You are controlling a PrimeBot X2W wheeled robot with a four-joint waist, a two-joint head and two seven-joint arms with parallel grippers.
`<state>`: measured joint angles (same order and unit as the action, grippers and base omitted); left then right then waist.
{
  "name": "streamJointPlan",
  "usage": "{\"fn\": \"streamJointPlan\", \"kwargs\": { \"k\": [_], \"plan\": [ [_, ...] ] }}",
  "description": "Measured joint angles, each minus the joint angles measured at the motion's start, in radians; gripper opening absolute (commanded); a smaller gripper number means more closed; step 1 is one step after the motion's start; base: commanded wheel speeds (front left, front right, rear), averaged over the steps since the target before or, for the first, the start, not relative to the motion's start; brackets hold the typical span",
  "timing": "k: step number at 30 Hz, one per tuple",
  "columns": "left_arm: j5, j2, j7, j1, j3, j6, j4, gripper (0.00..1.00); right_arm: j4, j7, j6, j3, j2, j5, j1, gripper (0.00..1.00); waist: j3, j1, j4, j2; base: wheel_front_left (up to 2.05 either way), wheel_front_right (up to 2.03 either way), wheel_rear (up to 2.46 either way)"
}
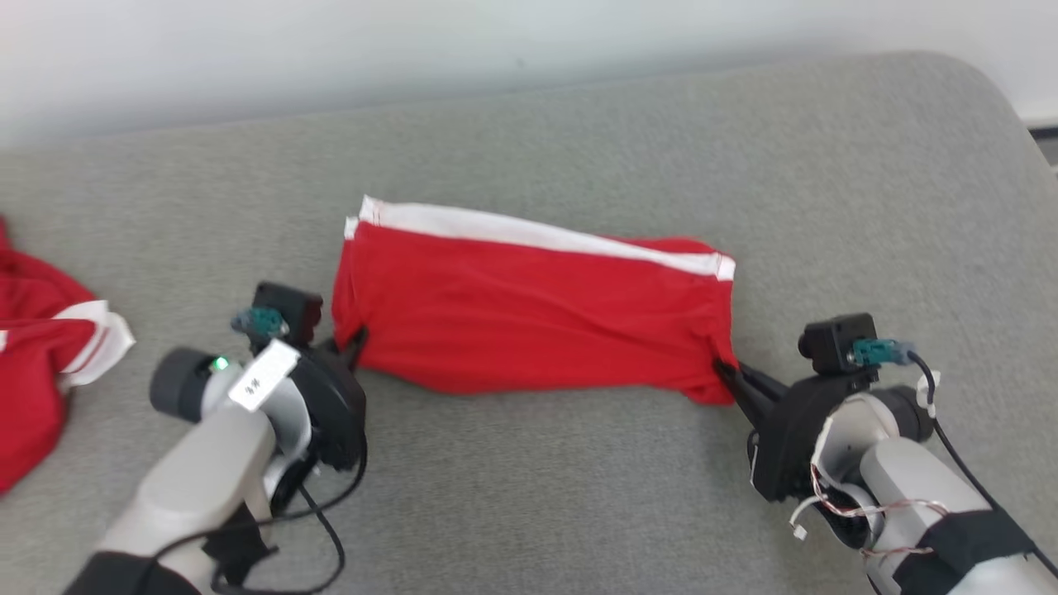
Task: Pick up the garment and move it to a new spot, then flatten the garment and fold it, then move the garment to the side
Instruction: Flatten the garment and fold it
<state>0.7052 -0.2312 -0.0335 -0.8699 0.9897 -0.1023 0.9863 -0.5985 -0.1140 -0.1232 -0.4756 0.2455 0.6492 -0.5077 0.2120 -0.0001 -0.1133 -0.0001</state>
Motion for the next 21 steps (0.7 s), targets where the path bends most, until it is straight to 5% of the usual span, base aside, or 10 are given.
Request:
{"fn": "streamJointPlan", "kwargs": {
  "k": [21],
  "plan": [
    [-0.001, 0.044, -0.057, 0.218, 0.037, 0.102, -0.027, 0.0, 0.09, -0.107, -0.002, -0.068, 0.1, 0.091, 0.18, 0.0, -0.167, 0.0, 0.201, 0.0, 0.0, 0.0, 0.0]
  ]
}}
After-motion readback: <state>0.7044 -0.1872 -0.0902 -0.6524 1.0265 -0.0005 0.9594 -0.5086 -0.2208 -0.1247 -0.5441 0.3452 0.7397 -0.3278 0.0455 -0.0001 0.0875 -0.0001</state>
